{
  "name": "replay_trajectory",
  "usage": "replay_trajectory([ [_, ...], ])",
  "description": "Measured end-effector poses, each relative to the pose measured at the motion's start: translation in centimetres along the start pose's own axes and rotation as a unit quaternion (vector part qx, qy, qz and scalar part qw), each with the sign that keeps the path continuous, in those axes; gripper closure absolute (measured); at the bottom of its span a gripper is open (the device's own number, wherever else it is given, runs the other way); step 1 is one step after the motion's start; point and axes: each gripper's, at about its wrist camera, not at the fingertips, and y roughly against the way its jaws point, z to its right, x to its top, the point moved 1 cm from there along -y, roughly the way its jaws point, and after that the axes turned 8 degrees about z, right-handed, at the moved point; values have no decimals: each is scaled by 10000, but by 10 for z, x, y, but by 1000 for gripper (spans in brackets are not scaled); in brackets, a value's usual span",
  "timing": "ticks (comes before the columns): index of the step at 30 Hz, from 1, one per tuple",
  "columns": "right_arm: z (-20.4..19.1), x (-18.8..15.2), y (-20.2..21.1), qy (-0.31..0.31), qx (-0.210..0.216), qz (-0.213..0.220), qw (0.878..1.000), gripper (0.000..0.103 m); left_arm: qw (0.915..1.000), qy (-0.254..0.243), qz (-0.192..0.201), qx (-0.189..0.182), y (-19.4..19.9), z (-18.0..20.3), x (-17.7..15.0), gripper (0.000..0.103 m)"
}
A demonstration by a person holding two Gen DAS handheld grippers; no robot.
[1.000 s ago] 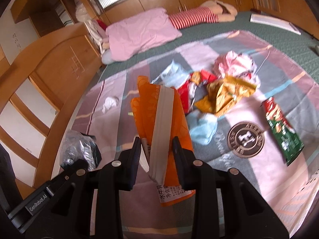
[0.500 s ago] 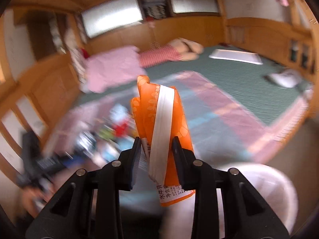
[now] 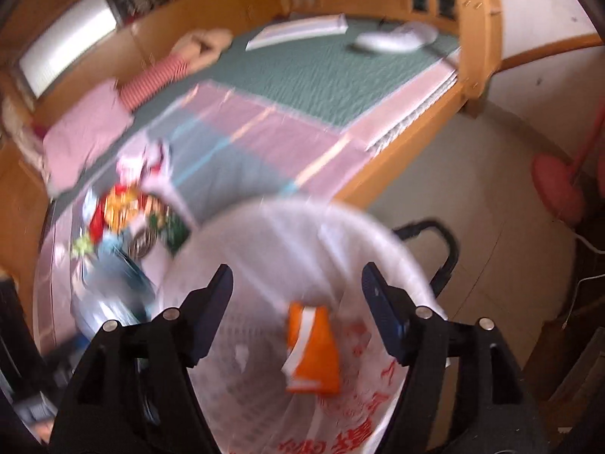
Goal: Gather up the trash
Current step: 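Carry both items to the wastebasket and open both tools to drop them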
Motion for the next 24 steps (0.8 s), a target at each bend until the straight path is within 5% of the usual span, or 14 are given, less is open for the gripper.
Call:
replay_trajectory([
  [4,-4,8,3,15,38,142,9999,31,9986,129,-356,375,-21,-7,-1,19],
  [7,-19,4,-6,311,73,44,9995,26,9976,522,219,387,8,-26,14,13],
  [11,-44,-16,-28,582,351,-422,9968,26,9861,821,1041,997,68,-55,31,11],
  [14,-61,-29,-43,613,627,-801,9929,26,9634,1112,1645,1803,127,-86,36,10],
  [16,-72,-35,-49,692,654,-926,9911,26,9402,1479,1953,2367,164,-110,35,10],
  [20,-85,-42,-58,703,741,-1041,9893,26,9056,2091,2073,3054,207,-147,29,10],
  [24,-107,-53,-71,670,1060,-1389,9823,26,8969,2185,1987,3291,208,-154,24,10],
])
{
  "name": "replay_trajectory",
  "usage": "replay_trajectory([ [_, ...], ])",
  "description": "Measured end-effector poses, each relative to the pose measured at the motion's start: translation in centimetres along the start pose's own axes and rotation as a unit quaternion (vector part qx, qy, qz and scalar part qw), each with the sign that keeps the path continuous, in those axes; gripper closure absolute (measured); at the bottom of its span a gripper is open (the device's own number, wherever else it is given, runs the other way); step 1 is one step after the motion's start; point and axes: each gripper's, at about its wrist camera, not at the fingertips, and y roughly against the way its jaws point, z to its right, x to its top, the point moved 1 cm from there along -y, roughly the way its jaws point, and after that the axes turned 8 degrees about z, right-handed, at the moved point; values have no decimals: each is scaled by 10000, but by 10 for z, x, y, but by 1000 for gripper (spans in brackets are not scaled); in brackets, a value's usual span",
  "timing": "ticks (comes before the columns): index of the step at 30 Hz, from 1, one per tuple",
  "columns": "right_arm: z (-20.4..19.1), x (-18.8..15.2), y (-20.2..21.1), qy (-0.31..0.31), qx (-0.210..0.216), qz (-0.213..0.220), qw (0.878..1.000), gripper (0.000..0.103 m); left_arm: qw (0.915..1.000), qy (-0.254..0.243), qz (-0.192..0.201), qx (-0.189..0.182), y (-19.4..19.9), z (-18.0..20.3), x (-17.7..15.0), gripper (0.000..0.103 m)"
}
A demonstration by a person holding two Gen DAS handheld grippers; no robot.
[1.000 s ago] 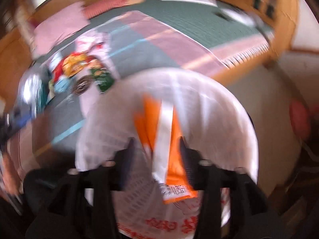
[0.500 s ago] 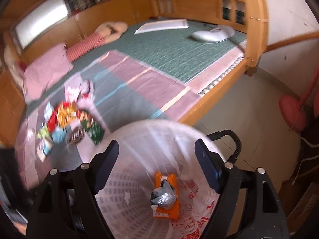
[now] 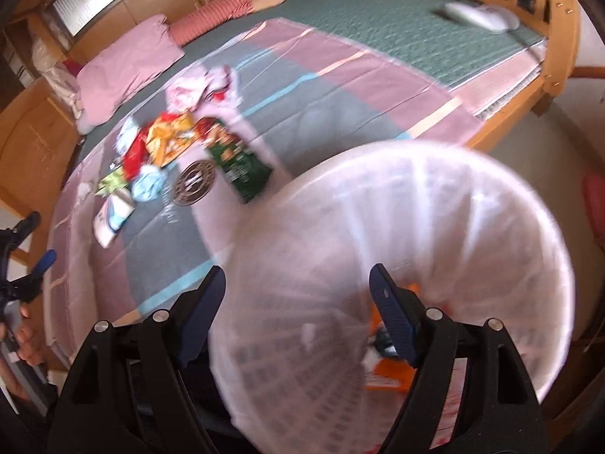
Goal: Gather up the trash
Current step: 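Reach the right tool to the green chip bag and grasp it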
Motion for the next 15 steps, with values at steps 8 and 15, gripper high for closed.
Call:
replay_trajectory([
  [8,-51,-26,-46,804,-232,-768,9935,26,9997,-121,-179,78,-11,2,-11,10],
  [15,-57,-46,-59,918,-398,-951,9904,72,9997,-67,-204,121,-8,-1,-12,10],
])
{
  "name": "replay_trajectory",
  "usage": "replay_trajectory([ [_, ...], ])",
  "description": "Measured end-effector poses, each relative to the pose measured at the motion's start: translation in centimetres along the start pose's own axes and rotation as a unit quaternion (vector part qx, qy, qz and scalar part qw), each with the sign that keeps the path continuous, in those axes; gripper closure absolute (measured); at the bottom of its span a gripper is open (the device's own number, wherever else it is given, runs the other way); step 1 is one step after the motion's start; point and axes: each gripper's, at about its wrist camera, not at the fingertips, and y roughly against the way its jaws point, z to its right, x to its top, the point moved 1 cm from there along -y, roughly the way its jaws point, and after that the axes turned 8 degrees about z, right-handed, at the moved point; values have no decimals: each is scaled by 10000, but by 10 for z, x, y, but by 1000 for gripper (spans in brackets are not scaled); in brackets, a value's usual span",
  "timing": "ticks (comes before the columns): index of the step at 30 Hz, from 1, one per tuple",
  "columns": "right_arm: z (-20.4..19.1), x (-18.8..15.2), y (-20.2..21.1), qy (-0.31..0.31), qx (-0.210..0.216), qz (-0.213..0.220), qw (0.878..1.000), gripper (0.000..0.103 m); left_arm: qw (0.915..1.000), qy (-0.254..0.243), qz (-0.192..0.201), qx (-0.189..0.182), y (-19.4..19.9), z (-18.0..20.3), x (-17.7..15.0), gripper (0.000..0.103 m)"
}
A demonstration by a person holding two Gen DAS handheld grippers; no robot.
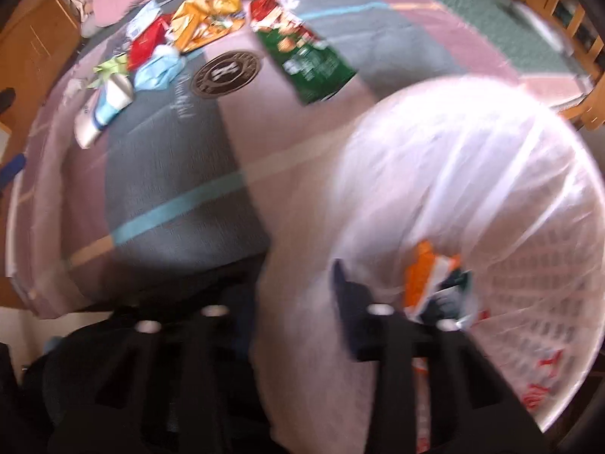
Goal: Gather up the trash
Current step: 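Reach the right tool to the green chip bag and grasp it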
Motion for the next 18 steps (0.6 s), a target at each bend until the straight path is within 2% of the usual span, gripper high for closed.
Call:
replay_trajectory([
  [3,-2,-2,5,-102,-34,59,9999,75,10000,19,4,8,1,-1,0,10],
  [6,-5,-2,13,-209,125,96,9997,75,10000,22,-1,11,1,-1,0,10],
  [13,-28,-9,8,-33,250,-19,9997,74,10000,36,-45,50,0,-3,-1,10],
  [16,-34,-8,3,198,320,-121,9992,70,9999,66,-52,73,-1,-4,-1,10],
  [18,-31,-6,7,176,375,-136,9991,62,9999,95,-56,91,-1,-6,-1,10],
])
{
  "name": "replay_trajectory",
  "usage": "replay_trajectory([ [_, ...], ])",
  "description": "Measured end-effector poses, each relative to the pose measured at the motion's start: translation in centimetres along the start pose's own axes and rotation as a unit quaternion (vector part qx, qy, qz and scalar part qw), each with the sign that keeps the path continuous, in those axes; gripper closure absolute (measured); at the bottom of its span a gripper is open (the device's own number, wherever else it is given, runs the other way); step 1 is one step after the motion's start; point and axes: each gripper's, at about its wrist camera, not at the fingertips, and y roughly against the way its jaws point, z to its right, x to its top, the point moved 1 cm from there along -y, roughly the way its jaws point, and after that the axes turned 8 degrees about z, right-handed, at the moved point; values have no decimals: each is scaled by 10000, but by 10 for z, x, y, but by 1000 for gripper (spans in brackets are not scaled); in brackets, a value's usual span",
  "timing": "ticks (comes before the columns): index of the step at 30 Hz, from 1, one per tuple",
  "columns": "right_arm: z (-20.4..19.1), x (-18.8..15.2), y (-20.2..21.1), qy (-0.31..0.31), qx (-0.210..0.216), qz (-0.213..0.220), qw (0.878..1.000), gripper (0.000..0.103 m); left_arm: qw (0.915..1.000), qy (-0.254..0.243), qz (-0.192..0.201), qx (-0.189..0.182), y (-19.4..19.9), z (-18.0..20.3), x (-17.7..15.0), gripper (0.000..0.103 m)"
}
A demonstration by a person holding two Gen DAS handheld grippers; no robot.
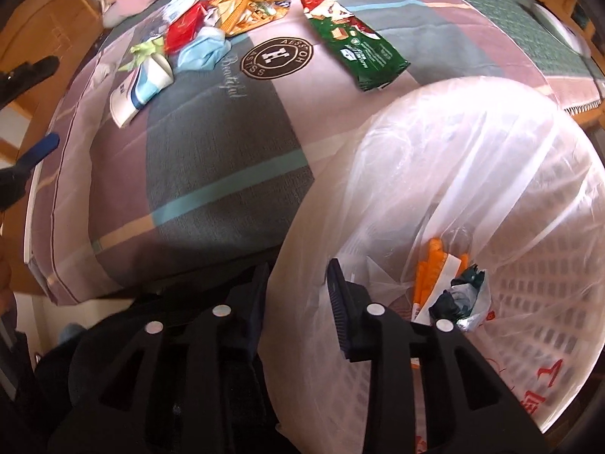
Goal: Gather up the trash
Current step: 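Reach the right tool to the green chip bag and grasp it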
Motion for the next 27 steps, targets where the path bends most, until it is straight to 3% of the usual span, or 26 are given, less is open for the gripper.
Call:
replay_trajectory([
  [2,4,3,13,-70,-69,93,9999,41,10000,61,26,47,2,-4,2,9],
  [6,12,13,51,35,-493,631,9968,39,9990,217,175,349,8,-15,8,9],
  [10,22,36,90,-142,-634,1808,9814,35,9966,286,255,723,15,-27,13,9],
  [13,22,70,81,4,-729,2073,9756,35,9947,387,371,881,26,-38,19,8],
  [17,22,131,32,59,-608,1629,9848,35,9906,555,523,1136,36,-53,24,8],
  [19,19,158,-4,171,-863,1271,9880,35,9899,663,516,1145,37,-60,26,8],
  [24,8,183,-81,718,-1275,381,9885,33,9901,830,421,1053,31,-71,39,7],
  [27,9,180,-107,665,-1089,-15,9918,39,9918,722,531,907,17,-71,63,6],
])
